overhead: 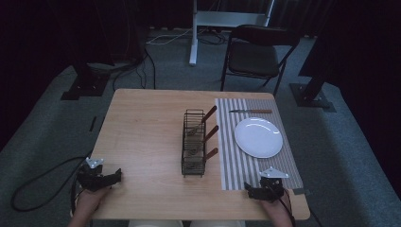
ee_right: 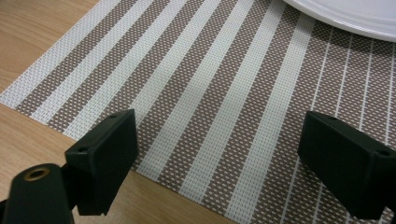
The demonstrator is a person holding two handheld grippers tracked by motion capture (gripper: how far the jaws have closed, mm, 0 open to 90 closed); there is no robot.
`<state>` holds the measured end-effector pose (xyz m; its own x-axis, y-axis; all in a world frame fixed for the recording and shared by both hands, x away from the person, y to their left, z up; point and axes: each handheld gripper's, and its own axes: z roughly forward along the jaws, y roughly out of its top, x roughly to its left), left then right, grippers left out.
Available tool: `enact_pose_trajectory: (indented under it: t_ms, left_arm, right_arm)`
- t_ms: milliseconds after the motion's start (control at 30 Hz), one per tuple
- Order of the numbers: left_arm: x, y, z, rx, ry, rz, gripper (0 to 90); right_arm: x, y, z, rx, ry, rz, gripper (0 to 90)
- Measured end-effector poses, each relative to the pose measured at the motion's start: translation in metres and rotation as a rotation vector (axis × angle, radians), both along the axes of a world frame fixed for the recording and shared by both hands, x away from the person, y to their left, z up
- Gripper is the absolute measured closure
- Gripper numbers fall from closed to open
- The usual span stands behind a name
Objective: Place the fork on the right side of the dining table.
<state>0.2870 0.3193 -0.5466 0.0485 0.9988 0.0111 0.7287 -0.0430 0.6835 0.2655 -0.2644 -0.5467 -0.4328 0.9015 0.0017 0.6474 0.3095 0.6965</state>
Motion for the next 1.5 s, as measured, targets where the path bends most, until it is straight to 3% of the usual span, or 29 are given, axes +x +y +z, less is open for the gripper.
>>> enact_pose_trajectory:
  t_ms: [667, 733, 900, 1500]
  left_arm:
    - [0.000, 0.000, 0.000, -0.001, -0.001, -0.007, 0.2]
    - [0.000, 0.001, 0.000, -0.001, 0.000, -0.007, 0.2]
    - [0.000, 0.001, 0.000, 0.000, 0.000, -0.007, 0.2]
    - [0.000, 0.000, 0.000, -0.001, -0.001, -0.006, 0.2]
  right_arm:
    - [-0.001, 0.001, 0.003, -0.006, 0.031, -0.014, 12.2]
    - [-0.002, -0.001, 0.004, 0.024, 0.040, -0.013, 13.9]
    - [-0.003, 0.001, 0.007, 0.034, 0.054, 0.006, 14.3]
    - [0.003, 0.020, 0.038, 0.112, 0.017, 0.078, 18.8]
